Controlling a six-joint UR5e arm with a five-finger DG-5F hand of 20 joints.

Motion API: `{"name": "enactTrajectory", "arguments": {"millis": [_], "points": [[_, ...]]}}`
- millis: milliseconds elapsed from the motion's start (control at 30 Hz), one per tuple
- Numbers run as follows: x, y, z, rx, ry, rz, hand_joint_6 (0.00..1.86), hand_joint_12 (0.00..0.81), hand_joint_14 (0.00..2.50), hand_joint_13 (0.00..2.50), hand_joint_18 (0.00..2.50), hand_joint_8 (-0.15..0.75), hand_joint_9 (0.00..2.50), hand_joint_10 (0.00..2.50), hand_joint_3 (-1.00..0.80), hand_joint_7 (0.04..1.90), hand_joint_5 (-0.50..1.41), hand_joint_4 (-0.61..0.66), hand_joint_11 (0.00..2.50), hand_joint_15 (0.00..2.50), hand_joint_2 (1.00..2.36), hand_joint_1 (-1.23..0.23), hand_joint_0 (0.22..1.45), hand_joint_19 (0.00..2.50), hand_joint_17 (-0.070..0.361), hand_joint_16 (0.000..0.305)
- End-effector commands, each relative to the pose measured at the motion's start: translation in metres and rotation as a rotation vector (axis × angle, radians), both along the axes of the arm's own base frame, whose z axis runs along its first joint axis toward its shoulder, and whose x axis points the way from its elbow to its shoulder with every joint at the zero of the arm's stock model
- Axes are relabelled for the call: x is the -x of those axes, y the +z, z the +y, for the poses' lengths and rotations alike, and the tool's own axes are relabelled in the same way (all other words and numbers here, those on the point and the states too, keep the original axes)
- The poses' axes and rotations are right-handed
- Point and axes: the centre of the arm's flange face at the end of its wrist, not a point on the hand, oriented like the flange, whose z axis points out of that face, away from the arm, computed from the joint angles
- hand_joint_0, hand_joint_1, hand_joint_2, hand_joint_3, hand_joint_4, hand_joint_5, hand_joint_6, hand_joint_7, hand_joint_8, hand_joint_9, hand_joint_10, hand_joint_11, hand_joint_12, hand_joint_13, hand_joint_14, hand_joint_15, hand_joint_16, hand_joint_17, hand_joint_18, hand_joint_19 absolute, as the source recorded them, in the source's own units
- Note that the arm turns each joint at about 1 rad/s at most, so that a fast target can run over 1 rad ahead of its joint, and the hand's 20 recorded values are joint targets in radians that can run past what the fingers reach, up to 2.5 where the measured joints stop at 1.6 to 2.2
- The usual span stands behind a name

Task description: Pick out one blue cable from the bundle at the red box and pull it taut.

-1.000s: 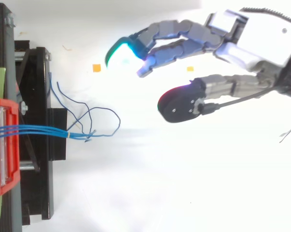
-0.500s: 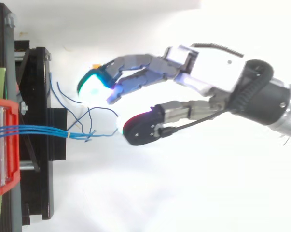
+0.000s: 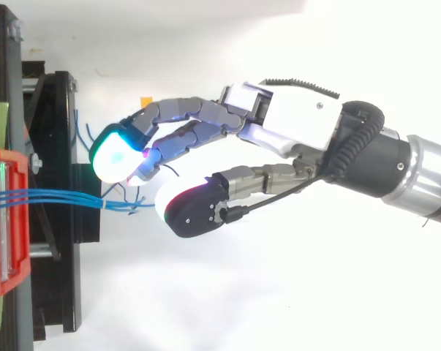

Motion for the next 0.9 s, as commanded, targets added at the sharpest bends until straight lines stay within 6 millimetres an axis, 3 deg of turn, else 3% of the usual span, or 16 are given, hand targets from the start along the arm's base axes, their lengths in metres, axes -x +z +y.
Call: {"name": "enactTrajectory", "arguments": {"millis": [0, 100, 867], "points": [[-0.007, -0.028, 0.001, -0.017, 0.025, -0.002, 0.50, 0.294, 0.02, 0.63, 0.43, 0.215, 0.78, 0.02, -0.50, 0.80, -0.18, 0.22, 0.44, 0.45, 1.00, -0.54, 0.50, 0.59, 0.099, 0.044], [-0.016, -0.041, 0.002, -0.078, 0.067, -0.044, 0.50, 0.289, 0.02, 0.65, 0.43, 0.211, 0.79, 0.01, -0.47, 0.83, -0.18, 0.21, 0.46, 0.48, 1.00, -0.54, 0.52, 0.61, 0.097, 0.043], [-0.025, -0.031, 0.002, -0.123, 0.145, -0.138, 0.50, 0.286, 0.02, 0.69, 0.46, 0.203, 0.82, 0.02, -0.45, 0.92, -0.16, 0.20, 0.50, 0.52, 1.00, -0.56, 0.55, 0.65, 0.095, 0.042]]}}
